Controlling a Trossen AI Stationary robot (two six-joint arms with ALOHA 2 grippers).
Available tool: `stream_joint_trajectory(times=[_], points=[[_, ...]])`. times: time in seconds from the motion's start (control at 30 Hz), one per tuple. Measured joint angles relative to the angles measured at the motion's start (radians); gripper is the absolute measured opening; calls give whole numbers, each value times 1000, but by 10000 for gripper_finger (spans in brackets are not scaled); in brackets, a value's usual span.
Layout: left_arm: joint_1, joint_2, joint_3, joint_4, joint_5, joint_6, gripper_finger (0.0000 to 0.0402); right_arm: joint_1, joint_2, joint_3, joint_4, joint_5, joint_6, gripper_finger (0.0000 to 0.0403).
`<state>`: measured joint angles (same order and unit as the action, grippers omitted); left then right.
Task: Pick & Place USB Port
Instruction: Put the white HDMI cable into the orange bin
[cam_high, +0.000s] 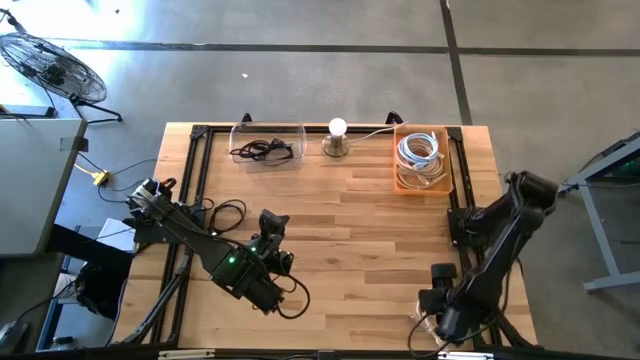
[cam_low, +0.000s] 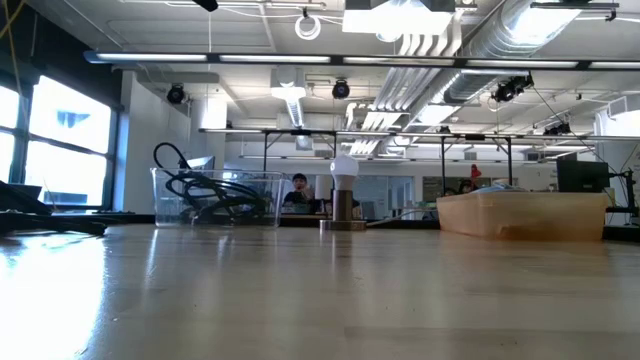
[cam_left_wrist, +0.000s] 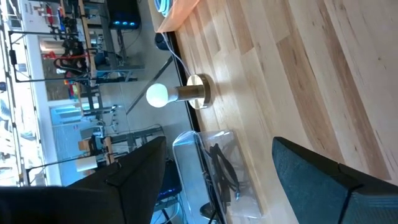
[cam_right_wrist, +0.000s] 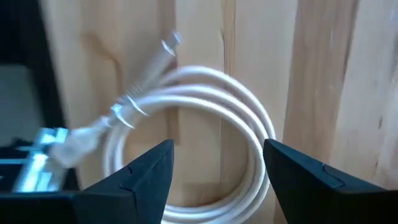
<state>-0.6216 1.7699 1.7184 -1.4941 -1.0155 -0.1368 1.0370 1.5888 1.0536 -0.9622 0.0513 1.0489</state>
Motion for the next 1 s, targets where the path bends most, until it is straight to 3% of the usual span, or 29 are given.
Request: stream_joint_trajectory(times=[0.27, 1.0], points=[[0, 0, 0, 0, 0, 0, 286, -9, 158, 45, -151, 10, -21, 240], [0, 0, 0, 2, 3, 0, 286, -24, 167, 45, -132, 4, 28, 240]])
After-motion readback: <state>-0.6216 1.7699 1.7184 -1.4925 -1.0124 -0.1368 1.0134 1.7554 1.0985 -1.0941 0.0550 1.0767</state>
